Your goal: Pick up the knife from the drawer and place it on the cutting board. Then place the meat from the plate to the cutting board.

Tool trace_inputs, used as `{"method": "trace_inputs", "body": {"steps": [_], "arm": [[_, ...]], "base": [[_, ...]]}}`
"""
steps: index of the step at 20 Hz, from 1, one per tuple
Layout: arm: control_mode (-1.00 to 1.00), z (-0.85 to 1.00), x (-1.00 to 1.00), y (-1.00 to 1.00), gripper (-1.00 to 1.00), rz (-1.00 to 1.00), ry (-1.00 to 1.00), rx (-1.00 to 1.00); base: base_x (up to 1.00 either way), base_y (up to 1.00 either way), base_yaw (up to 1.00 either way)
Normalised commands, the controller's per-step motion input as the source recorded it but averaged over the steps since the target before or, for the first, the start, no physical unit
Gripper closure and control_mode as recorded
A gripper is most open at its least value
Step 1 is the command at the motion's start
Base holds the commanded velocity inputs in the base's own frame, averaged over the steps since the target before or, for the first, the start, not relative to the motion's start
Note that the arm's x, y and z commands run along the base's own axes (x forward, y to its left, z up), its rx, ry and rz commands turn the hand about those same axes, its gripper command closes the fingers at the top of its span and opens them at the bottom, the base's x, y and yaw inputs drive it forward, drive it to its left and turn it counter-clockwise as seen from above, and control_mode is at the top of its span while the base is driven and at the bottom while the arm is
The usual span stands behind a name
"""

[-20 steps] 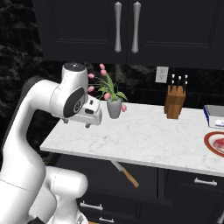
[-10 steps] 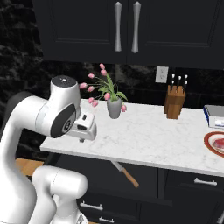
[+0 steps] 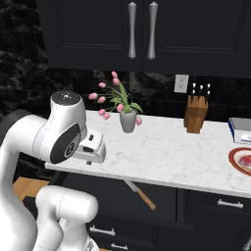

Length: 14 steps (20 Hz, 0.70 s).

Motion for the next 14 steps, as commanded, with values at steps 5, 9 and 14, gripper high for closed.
{"method": "trace_inputs", "body": {"steps": [5, 9, 14], "arm": [[1.00, 0.00, 0.00, 0.00, -1.00, 0.00, 0.00, 0.00], [1.00, 0.00, 0.00, 0.00, -1.00, 0.00, 0.00, 0.00], [1.00, 0.00, 0.00, 0.00, -1.00, 0.00, 0.00, 0.00]], "base": [[-0.04, 0.00, 0.00], [-0.46, 0.00, 0.00], [-0.45, -0.06, 0.00]]}}
